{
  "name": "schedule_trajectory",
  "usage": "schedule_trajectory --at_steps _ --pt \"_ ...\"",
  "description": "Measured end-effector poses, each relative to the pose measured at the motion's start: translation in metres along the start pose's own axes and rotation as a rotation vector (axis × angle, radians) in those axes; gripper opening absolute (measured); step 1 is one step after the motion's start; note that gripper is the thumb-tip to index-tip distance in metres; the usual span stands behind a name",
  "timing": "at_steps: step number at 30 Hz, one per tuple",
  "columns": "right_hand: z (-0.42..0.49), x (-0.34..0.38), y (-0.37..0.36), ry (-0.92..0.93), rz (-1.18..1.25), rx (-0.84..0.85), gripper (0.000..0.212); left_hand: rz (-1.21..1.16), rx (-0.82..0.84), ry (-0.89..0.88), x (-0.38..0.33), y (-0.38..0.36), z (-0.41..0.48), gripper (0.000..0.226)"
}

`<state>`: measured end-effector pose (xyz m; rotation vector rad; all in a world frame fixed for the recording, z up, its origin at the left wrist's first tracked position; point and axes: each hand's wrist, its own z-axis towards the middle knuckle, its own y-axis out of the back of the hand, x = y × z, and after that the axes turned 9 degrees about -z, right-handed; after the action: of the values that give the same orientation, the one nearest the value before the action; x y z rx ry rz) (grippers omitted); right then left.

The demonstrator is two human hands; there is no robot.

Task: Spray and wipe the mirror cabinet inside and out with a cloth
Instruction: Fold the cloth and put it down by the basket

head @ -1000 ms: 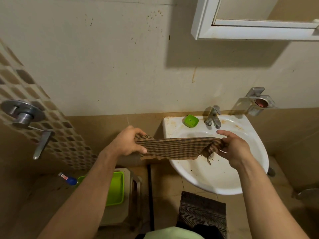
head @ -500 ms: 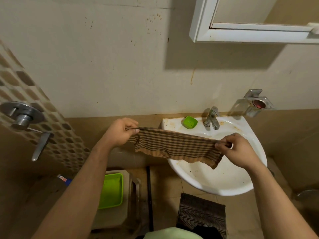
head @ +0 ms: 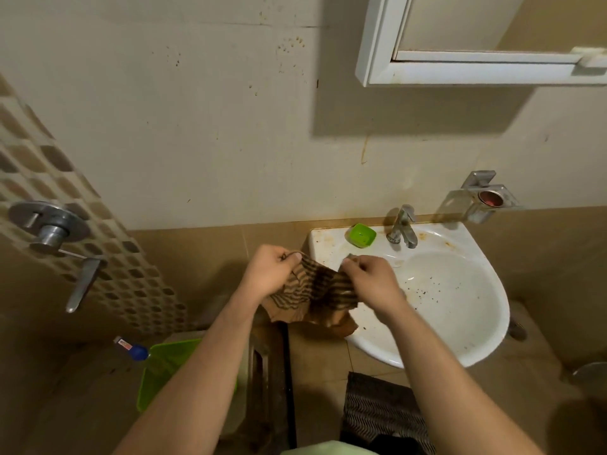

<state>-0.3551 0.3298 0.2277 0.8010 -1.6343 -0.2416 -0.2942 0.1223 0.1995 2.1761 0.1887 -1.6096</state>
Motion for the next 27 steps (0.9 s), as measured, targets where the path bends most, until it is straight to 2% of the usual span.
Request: schedule_trajectory --at_steps 2,4,6,8,9,11,12,13,14,15,16,17,18,19,20,22,24,25,27 --pt "-0.011 0.010 -0.023 0.060 0.032 0.089 0.031 0.002 0.125 -0.024 -0.002 -0.009 -0.008 0.023" --pt "-0.021 0.016 -0.037 0.091 0.073 0.214 0.024 0.007 0.248 -0.019 -0.005 -0.010 -0.016 0.036" --pt "-0.025 0.018 -0.039 0.117 0.136 0.370 0.035 -0.024 0.321 0.006 -0.007 -0.003 -0.021 0.050" --pt "-0.026 0.017 -0.034 0.164 0.218 0.499 0.046 -0.086 0.353 0.003 -0.006 0.005 -0.023 0.040" --pt "-0.025 0.016 -0.030 0.167 0.277 0.506 0.048 -0.095 0.346 -0.006 -0.005 0.006 -0.022 0.029" --pt "-0.020 0.012 -0.027 0.129 0.387 0.403 0.043 -0.076 0.312 -0.035 -0.006 0.007 -0.018 0.013" --pt "-0.016 0.009 -0.026 0.122 0.358 0.277 0.038 -0.046 0.299 -0.052 -0.009 0.007 -0.016 0.011" --pt "-0.010 0.005 -0.025 0.135 0.237 0.124 0.032 -0.009 0.285 -0.062 -0.011 0.007 -0.015 0.015" --pt "-0.004 0.001 -0.022 0.152 0.043 0.007 0.035 0.026 0.276 -0.068 -0.016 0.007 -0.013 0.021" --pt "0.000 0.000 -0.019 0.170 -0.161 -0.005 0.057 0.048 0.269 -0.073 -0.020 0.008 -0.012 0.026" --pt "0.005 0.000 -0.017 0.182 -0.339 0.078 0.082 0.058 0.268 -0.078 -0.024 0.008 -0.011 0.029" --pt "0.009 0.000 -0.015 0.196 -0.484 0.189 0.092 0.058 0.269 -0.084 -0.027 0.009 -0.009 0.030" --pt "0.013 0.000 -0.013 0.225 -0.600 0.269 0.083 0.049 0.269 -0.090 -0.029 0.010 -0.006 0.029" --pt "0.015 0.002 -0.013 0.247 -0.678 0.307 0.060 0.035 0.264 -0.097 -0.029 0.011 -0.004 0.028" --pt "0.016 0.003 -0.012 0.250 -0.714 0.291 0.036 0.020 0.257 -0.101 -0.029 0.013 -0.003 0.026" --pt "0.020 0.003 -0.009 0.247 -0.617 0.167 0.010 -0.002 0.236 -0.102 -0.023 0.020 0.000 0.026" --pt "0.021 0.005 -0.004 0.275 -0.429 -0.041 0.008 -0.039 0.185 -0.129 -0.016 0.026 0.004 0.029" --pt "0.021 0.009 -0.001 0.285 -0.391 -0.091 0.010 -0.060 0.133 -0.145 -0.013 0.027 0.007 0.031" --pt "0.022 0.014 0.004 0.293 -0.506 -0.028 0.013 -0.065 0.054 -0.152 -0.007 0.025 0.012 0.034"
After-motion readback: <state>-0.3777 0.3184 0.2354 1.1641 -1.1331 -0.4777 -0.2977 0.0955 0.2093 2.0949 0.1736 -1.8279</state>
